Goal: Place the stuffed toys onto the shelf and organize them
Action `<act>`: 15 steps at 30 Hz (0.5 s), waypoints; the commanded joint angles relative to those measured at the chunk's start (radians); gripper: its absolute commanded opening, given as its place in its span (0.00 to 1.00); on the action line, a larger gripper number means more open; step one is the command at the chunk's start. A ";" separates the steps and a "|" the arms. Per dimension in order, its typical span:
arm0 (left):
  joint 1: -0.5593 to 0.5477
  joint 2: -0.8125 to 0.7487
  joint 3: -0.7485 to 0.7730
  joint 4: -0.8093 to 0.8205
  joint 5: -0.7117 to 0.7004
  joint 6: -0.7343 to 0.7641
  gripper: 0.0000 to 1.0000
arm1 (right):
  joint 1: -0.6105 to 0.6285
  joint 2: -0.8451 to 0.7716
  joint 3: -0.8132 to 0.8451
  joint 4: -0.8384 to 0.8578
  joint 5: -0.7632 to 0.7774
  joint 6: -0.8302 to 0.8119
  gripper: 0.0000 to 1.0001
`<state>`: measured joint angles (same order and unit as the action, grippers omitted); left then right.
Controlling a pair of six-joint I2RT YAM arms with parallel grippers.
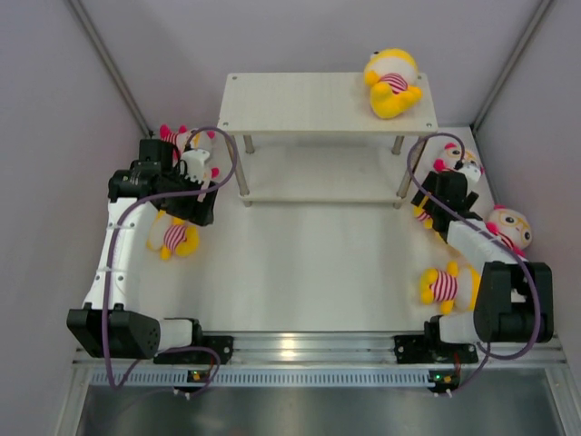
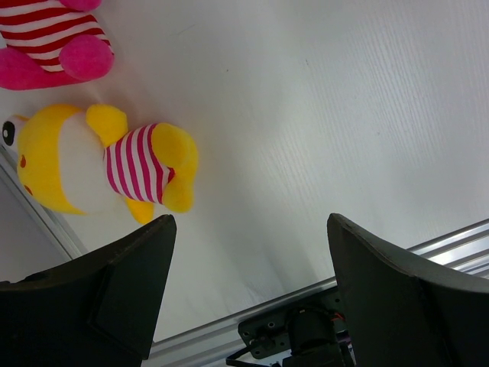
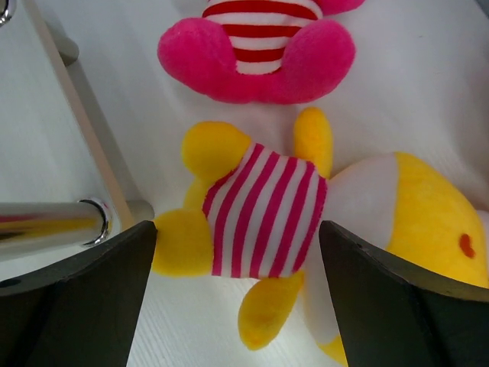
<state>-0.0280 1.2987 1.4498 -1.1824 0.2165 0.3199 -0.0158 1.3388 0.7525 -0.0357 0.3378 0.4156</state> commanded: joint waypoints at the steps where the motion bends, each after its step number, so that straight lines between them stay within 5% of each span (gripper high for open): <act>1: 0.003 -0.026 -0.002 0.000 0.015 0.021 0.86 | -0.009 0.049 0.030 0.105 -0.103 -0.015 0.88; 12: 0.003 -0.018 0.000 0.000 0.029 0.022 0.86 | 0.008 0.187 0.084 -0.016 0.021 -0.035 0.86; 14: 0.003 -0.016 0.003 0.000 0.032 0.022 0.86 | 0.008 0.218 0.106 -0.044 0.024 -0.049 0.80; 15: 0.003 -0.019 0.004 0.000 0.032 0.024 0.86 | 0.007 0.233 0.120 -0.058 0.023 -0.049 0.63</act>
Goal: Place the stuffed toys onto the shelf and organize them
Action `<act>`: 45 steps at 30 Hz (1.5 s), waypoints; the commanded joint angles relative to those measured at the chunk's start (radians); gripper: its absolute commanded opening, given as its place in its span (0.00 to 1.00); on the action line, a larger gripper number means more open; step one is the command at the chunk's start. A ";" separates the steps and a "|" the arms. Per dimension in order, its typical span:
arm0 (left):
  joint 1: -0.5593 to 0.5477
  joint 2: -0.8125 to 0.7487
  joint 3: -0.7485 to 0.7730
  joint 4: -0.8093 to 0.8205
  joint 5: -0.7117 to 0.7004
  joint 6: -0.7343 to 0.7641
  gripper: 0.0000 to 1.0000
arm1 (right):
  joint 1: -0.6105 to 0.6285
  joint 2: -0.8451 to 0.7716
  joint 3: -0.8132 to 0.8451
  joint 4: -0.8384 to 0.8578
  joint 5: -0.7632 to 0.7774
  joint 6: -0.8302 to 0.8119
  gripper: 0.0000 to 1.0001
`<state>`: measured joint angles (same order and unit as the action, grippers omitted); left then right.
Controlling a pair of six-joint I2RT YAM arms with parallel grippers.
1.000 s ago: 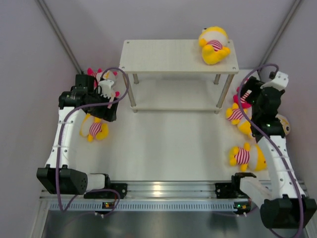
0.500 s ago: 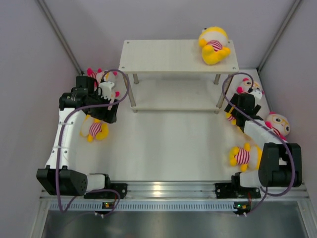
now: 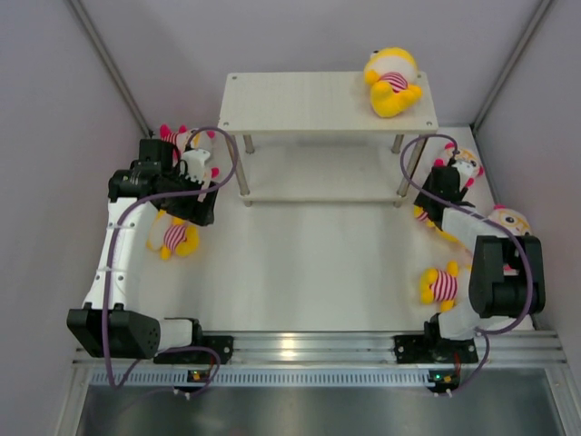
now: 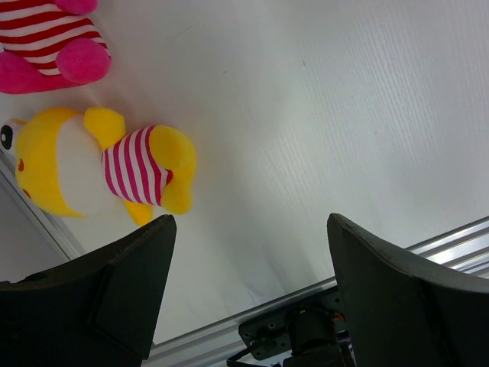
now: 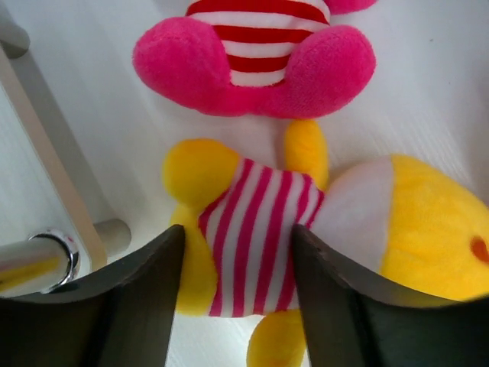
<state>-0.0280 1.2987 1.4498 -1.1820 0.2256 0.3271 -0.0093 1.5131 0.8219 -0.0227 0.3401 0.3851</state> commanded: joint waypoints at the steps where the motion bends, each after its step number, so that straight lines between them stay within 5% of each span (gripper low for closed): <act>1: 0.003 -0.019 0.004 -0.001 0.021 0.016 0.86 | 0.002 0.073 0.065 -0.086 0.014 -0.023 0.53; 5: 0.003 -0.030 0.006 -0.004 0.006 0.021 0.86 | -0.001 0.073 0.065 -0.094 0.005 -0.022 0.08; 7: 0.003 -0.032 0.006 -0.004 0.003 0.024 0.86 | -0.003 0.032 0.034 -0.082 0.005 -0.008 0.00; 23: 0.003 -0.052 0.020 -0.004 0.014 0.036 0.86 | -0.006 -0.579 0.065 -0.027 0.208 -0.155 0.00; 28: 0.003 -0.056 0.023 -0.002 0.023 0.040 0.86 | -0.006 -0.631 0.281 0.069 -0.125 -0.457 0.00; 35: 0.003 -0.078 0.020 -0.004 0.035 0.038 0.86 | 0.061 -0.363 0.903 -0.251 -0.838 -0.649 0.00; 39: 0.003 -0.087 0.015 -0.004 0.041 0.035 0.86 | 0.379 -0.142 1.201 -0.570 -0.843 -0.971 0.00; 45: 0.003 -0.105 0.006 -0.004 0.027 0.033 0.87 | 0.505 0.090 1.356 -0.574 -1.056 -0.966 0.04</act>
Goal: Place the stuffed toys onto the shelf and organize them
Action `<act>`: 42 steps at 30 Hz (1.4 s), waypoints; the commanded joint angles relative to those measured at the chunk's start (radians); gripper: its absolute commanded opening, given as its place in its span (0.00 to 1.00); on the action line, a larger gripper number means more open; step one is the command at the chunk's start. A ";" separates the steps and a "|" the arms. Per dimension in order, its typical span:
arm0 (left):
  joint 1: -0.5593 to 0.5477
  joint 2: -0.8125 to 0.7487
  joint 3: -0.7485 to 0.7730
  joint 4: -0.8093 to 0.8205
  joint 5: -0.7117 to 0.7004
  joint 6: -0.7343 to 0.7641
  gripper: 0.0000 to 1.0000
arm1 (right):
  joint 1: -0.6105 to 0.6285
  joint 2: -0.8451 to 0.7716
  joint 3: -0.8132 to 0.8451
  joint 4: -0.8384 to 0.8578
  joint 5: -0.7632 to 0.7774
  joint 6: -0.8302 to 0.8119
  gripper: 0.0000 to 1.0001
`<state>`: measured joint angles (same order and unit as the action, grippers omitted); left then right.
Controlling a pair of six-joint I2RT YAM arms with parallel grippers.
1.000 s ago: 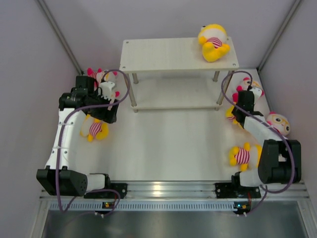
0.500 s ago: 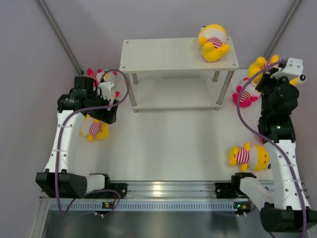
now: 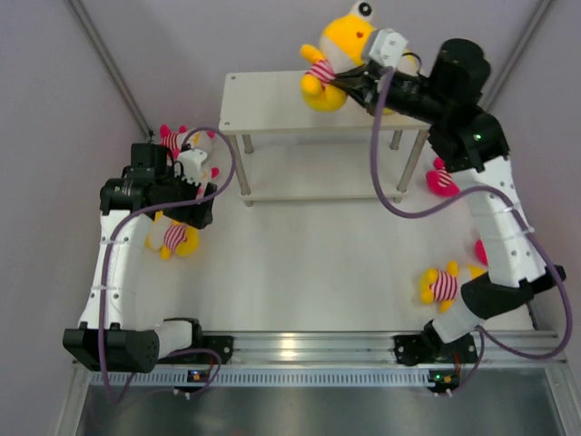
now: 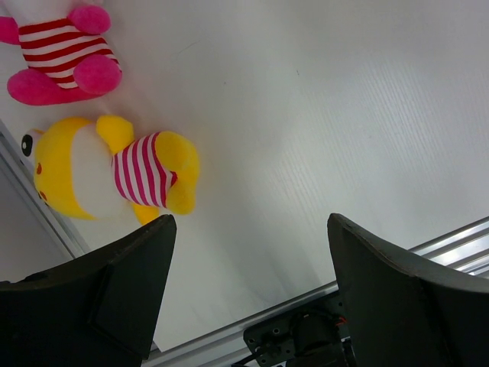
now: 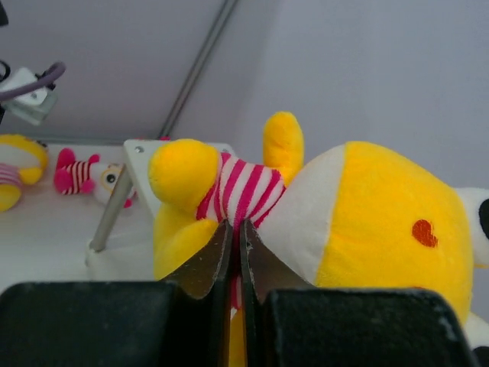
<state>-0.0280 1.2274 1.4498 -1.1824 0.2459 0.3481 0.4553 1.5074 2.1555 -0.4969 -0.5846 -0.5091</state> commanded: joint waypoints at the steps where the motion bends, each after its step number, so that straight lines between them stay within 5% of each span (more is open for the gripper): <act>1: 0.003 -0.037 0.004 -0.005 0.006 0.014 0.87 | 0.054 0.112 0.023 -0.077 -0.129 -0.071 0.04; 10: 0.003 -0.037 -0.019 -0.005 0.013 0.017 0.87 | 0.065 0.302 0.139 -0.023 -0.176 -0.011 0.07; 25: 0.003 -0.026 -0.032 -0.003 0.033 0.022 0.87 | 0.028 0.212 0.027 0.171 0.006 0.167 0.65; 31: 0.003 -0.028 -0.034 -0.005 0.029 0.020 0.87 | 0.153 0.062 -0.147 0.228 0.196 0.138 0.78; 35: 0.003 -0.026 -0.034 -0.003 0.023 0.015 0.87 | 0.275 -0.044 -0.440 0.392 0.479 0.167 0.91; 42: 0.003 -0.029 -0.029 -0.005 0.027 0.012 0.87 | 0.373 -0.067 -0.586 0.608 0.776 0.363 0.95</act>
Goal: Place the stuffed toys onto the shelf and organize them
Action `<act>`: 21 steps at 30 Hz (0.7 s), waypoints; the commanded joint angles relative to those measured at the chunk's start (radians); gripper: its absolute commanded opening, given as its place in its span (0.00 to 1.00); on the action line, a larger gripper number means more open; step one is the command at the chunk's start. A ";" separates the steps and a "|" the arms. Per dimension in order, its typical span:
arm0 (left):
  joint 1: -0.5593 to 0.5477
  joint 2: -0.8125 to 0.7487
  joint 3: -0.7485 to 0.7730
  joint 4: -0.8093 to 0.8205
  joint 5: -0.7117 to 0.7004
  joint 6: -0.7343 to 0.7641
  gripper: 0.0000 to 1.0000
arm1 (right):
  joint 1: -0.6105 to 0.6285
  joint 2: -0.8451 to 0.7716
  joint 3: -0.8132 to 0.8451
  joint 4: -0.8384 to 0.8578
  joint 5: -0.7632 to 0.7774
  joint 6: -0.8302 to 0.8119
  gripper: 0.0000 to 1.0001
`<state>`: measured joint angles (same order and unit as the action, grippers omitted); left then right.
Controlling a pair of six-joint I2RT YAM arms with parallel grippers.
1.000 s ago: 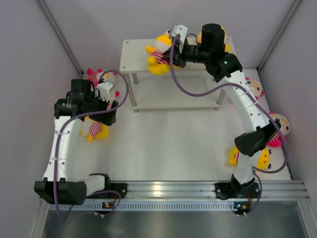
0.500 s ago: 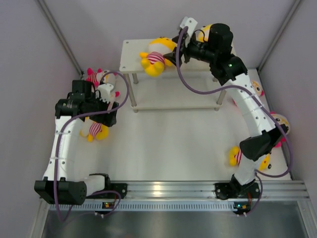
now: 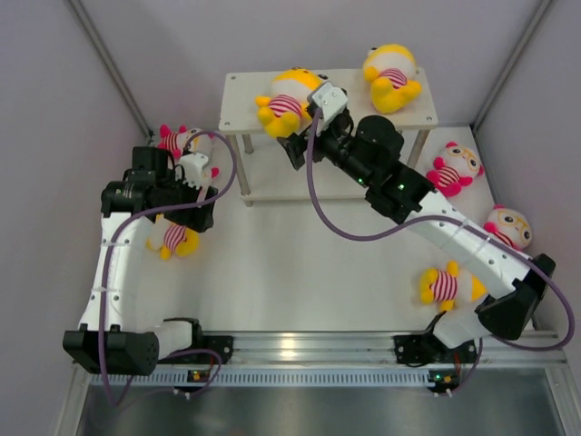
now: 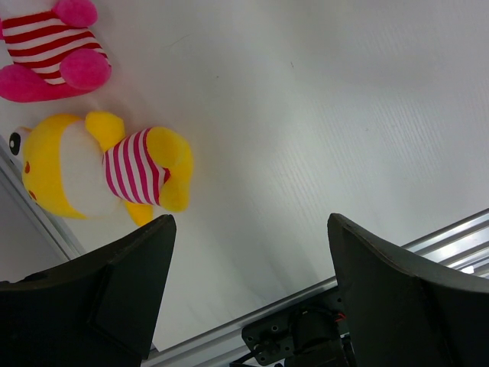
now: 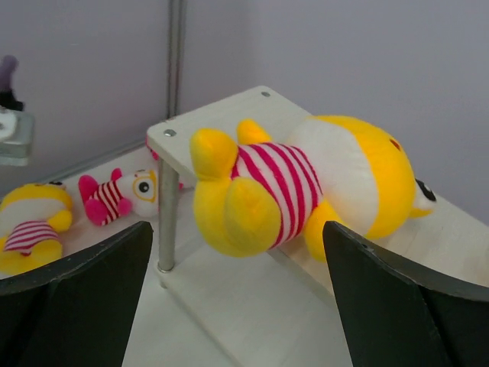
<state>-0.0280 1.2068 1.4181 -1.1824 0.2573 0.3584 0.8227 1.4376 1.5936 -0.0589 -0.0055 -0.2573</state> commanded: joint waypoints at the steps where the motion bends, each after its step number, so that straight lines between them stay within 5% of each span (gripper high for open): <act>1: 0.003 -0.009 0.002 -0.005 0.017 0.001 0.87 | 0.007 0.009 -0.027 0.183 0.232 0.125 0.93; 9: 0.003 -0.019 -0.001 -0.011 0.010 0.002 0.87 | 0.009 0.132 0.061 0.176 0.230 0.124 0.79; 12: 0.003 -0.026 0.001 -0.014 0.007 0.005 0.87 | -0.002 0.171 0.121 0.113 0.196 0.135 0.66; 15: 0.003 -0.029 -0.001 -0.014 0.005 0.010 0.87 | -0.010 0.173 0.120 0.100 0.185 0.144 0.41; 16: 0.003 -0.030 -0.004 -0.014 0.005 0.010 0.87 | -0.014 0.169 0.117 0.094 0.176 0.154 0.24; 19: 0.003 -0.030 -0.005 -0.017 -0.001 0.014 0.87 | -0.052 0.142 0.117 0.065 0.126 0.165 0.10; 21: 0.003 -0.032 -0.007 -0.016 0.000 0.017 0.87 | -0.106 0.132 0.141 -0.017 0.053 0.152 0.10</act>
<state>-0.0280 1.2060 1.4166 -1.1831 0.2543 0.3618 0.7807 1.6180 1.6669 0.0013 0.1291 -0.1116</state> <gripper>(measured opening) 0.867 0.139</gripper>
